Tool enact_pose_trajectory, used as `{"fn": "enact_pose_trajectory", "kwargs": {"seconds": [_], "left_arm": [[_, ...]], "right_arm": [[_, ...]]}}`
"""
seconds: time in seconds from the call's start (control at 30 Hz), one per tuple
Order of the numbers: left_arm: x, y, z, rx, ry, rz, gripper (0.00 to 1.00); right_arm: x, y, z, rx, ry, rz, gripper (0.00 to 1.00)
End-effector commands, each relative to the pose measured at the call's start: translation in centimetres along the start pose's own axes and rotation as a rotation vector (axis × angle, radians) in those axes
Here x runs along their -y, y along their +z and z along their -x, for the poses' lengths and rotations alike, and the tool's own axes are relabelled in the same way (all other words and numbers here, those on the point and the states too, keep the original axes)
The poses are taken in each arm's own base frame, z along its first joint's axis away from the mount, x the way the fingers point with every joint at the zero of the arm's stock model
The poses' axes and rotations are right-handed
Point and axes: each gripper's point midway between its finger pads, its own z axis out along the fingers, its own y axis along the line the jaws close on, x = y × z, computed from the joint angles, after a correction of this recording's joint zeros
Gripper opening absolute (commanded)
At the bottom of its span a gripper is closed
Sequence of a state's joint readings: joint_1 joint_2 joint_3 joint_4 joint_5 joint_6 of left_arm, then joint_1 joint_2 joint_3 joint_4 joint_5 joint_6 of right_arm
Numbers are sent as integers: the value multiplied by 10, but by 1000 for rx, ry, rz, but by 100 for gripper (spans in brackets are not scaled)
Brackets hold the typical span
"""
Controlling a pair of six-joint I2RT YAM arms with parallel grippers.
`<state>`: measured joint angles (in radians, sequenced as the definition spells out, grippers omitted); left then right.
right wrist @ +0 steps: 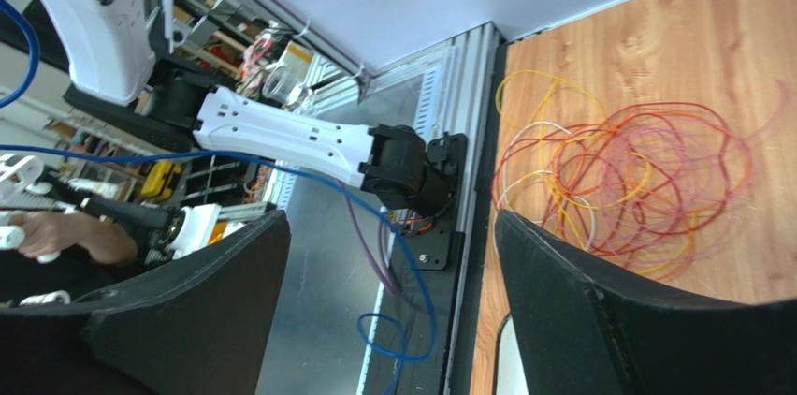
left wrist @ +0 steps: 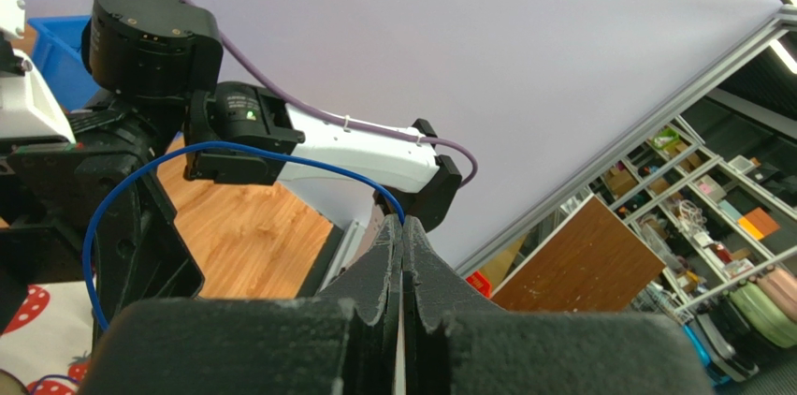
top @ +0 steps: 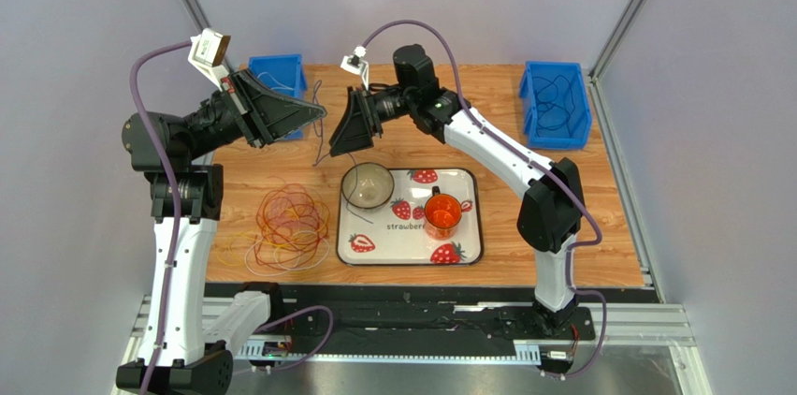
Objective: Untangle the cables
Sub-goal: Pick up the cable from the cable.
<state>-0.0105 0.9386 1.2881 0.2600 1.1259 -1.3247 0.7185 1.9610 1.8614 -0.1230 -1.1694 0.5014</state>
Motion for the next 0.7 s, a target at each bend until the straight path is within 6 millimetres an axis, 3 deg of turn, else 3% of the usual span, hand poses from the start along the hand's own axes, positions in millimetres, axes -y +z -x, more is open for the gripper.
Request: {"fn": "enact_pose_trajectory", "kwargs": {"seconds": [0.0, 0.1, 0.2, 0.23, 0.33, 0.67], "left_arm": [[13, -2, 0, -7, 50, -30, 0], [12, -2, 0, -7, 51, -29, 0], [12, -2, -1, -6, 50, -26, 0], [11, -2, -1, -4, 49, -21, 0], [12, -3, -3, -9, 53, -20, 0], [10, -5, -7, -17, 74, 12, 0]], "right_arm": [[-28, 11, -2, -34, -51, 120, 81], [-32, 13, 0, -31, -54, 141, 64], [-33, 14, 3, -23, -56, 154, 38], [-35, 13, 3, -22, -53, 155, 23], [-33, 14, 5, -14, -46, 147, 0], [-43, 2, 4, -2, -45, 149, 0]]}}
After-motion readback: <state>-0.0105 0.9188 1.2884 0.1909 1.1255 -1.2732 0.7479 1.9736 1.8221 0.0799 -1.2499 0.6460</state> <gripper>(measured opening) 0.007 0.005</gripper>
